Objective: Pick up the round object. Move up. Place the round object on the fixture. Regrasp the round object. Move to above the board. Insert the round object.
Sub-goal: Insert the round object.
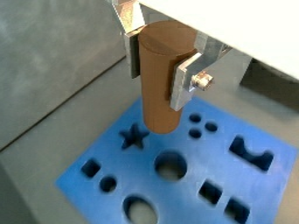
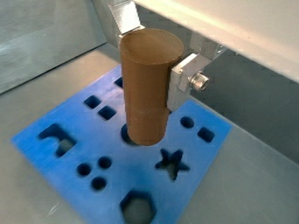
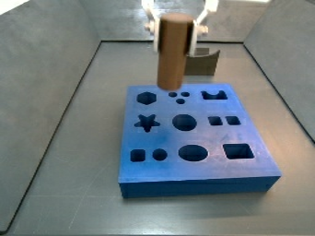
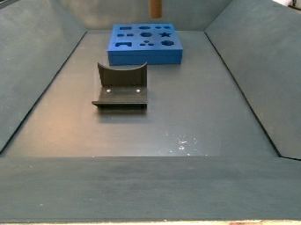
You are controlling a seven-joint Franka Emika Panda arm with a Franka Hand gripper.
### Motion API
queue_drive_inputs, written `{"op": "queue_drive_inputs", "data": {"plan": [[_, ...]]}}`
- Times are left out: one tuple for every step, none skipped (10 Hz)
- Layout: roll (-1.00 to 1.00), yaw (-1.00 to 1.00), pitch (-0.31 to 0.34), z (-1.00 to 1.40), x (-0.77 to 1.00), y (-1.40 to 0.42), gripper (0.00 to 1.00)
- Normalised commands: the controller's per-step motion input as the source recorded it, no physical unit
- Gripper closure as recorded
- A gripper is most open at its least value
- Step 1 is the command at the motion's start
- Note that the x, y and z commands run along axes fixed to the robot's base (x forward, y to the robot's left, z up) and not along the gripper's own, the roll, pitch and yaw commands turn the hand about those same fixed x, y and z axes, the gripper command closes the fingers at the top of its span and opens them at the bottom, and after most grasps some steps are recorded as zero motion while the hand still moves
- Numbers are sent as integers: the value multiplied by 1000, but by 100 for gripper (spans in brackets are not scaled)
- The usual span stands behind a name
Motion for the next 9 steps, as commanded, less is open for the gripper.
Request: {"op": "queue_drive_inputs", "data": {"plan": [[83,-29,0,0,160,-151,100],[0,0,0,-31,0,0,100],[0,-143,211,-66,469,0,100],[0,-211,386,-91,651,0,100],[0,-257,357,-94,631,0,100],[0,-240,289,-69,523,0,100],[0,0,123,0,117,0,100],[0,0,0,0,31,0,100],[0,-26,29,-149,246,0,100]]}}
